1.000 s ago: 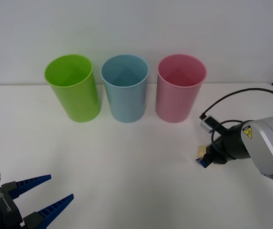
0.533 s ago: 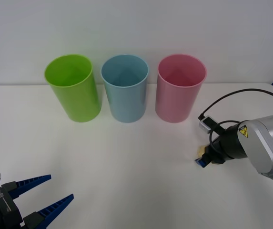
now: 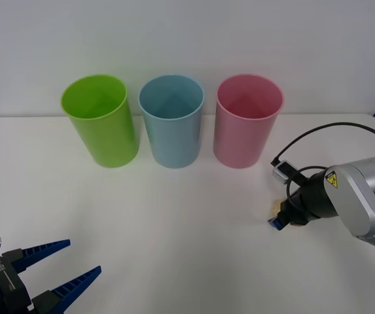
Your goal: Put cans in the blue bin and PET bottles in the pink bin and trash in the green bin.
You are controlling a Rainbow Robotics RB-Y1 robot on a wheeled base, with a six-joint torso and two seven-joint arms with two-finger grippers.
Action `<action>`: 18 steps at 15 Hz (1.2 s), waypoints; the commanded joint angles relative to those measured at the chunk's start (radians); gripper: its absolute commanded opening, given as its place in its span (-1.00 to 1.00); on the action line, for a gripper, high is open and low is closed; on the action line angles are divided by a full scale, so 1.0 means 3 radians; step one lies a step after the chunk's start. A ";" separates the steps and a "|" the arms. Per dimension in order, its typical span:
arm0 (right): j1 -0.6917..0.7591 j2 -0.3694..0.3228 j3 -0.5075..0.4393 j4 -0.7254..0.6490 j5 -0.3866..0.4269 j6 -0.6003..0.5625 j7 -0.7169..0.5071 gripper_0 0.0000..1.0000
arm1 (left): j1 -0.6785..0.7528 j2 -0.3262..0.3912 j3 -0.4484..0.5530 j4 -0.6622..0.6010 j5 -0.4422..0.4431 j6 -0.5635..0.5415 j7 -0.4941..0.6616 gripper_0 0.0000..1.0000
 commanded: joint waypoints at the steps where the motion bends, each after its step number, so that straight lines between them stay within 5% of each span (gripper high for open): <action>1: -0.0044 0.0003 0.0024 0.0065 -0.0007 0.0000 0.0008 -1.00 | 0.0000 0.0000 0.0000 0.0000 0.0000 0.0000 0.0000 1.00; 12: -0.0054 -0.0002 0.0029 0.0014 -0.0084 0.0097 0.0135 -1.00 | 0.0000 0.0000 0.0000 0.0000 0.0000 0.0000 0.0000 1.00; 18: 0.0473 -0.0074 -0.0145 -0.1039 -0.0212 -0.0113 0.0125 -1.00 | 0.0000 0.0000 0.0000 0.0000 0.0000 0.0000 0.0000 1.00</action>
